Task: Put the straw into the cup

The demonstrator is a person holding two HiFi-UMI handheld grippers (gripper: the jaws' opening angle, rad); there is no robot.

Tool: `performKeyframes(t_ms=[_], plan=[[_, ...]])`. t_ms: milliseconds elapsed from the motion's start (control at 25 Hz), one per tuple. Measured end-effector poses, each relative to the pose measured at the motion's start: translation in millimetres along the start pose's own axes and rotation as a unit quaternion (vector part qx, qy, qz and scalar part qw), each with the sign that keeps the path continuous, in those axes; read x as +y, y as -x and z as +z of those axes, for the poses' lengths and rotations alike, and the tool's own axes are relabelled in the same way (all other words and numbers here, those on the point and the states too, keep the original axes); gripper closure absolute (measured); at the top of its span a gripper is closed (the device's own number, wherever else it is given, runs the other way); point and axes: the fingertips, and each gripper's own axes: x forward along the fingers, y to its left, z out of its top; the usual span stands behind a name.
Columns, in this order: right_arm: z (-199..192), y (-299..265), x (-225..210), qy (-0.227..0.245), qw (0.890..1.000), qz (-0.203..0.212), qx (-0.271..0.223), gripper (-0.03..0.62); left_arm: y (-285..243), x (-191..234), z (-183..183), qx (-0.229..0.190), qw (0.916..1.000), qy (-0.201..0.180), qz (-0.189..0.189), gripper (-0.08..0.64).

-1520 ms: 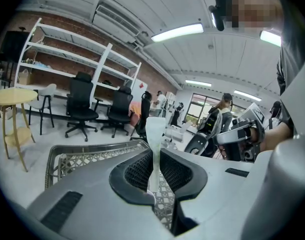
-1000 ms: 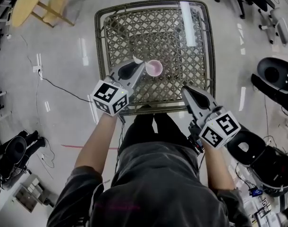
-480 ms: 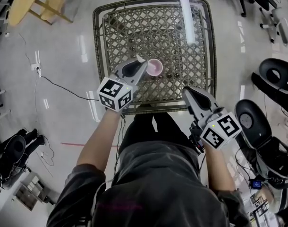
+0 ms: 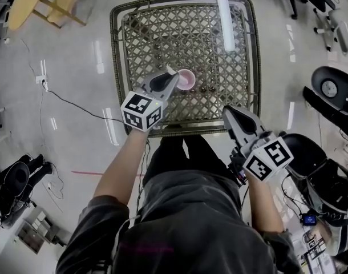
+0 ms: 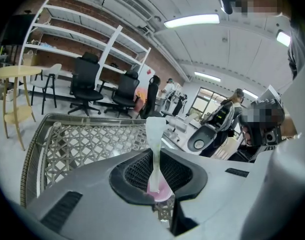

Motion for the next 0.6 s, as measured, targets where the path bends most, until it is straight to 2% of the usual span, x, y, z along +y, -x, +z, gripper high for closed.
performKeyframes(t_ms=[600], plan=[[0, -8, -8, -0.006, 1.000, 0.000, 0.010, 0.577, -13, 19, -14, 0.014, 0.9997, 0.018, 0.013, 0.511]])
